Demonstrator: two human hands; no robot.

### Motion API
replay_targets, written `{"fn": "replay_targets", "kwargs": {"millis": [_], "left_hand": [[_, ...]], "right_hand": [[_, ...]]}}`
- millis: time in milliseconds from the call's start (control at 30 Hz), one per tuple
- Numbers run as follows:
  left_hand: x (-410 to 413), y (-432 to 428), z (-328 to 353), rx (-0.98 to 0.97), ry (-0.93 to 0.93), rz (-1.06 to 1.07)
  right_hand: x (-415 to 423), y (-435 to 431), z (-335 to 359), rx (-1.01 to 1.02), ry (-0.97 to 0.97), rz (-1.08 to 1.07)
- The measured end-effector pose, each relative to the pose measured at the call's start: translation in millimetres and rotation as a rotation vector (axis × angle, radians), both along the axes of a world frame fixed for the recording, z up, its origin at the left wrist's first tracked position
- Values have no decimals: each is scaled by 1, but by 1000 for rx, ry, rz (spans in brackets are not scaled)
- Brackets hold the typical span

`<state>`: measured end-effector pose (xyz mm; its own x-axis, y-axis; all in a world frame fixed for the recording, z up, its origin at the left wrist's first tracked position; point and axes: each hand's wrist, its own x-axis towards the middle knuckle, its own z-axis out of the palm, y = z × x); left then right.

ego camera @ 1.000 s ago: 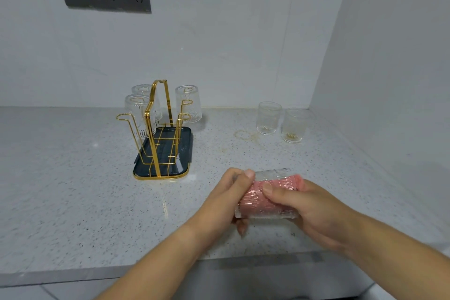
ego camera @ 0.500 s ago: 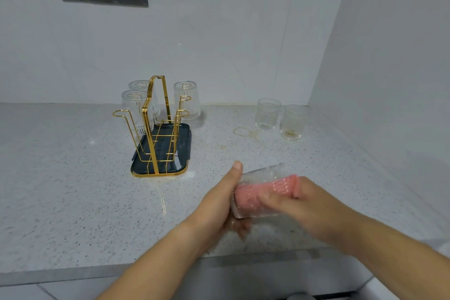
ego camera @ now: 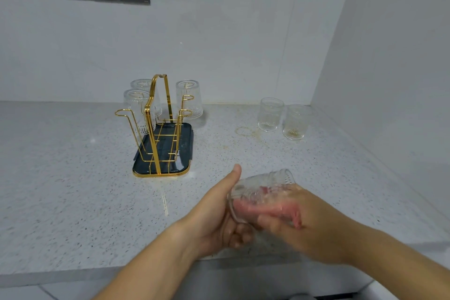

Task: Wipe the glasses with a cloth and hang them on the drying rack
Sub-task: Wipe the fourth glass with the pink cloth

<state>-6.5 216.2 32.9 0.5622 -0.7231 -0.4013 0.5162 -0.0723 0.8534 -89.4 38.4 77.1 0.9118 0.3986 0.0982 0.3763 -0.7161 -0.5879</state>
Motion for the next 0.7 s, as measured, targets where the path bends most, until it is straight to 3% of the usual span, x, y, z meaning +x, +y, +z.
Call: {"fn": "replay_targets", "kwargs": {"millis": [100,200,300,367,467,533,600,700], "left_hand": [[-2,-3,-5,-69,-142,94],[-6,-9,-6,-40,-341,269],[-5,-10,0,-38,-316,334],[-2,-7,4,-13,-168,303],[-1,-2,10,51,-39,162],[1,2,14,65,-42,55],[4,3,16,0,-58,-20],[9,5,10,-148,-120,-24]], "right_hand": [[6,-2,-2,551,387,-245],[7,3,-6,834,558,-313],[0,10,-4,594,378,-167],[-5,9,-5,276,187,-85],[0,-1,-9,-382,-170,71],[4,-5,-5,-516,-233,128],[3,-6,2,-268,-169,97],[5,-6,12,382,206,-69]]}}
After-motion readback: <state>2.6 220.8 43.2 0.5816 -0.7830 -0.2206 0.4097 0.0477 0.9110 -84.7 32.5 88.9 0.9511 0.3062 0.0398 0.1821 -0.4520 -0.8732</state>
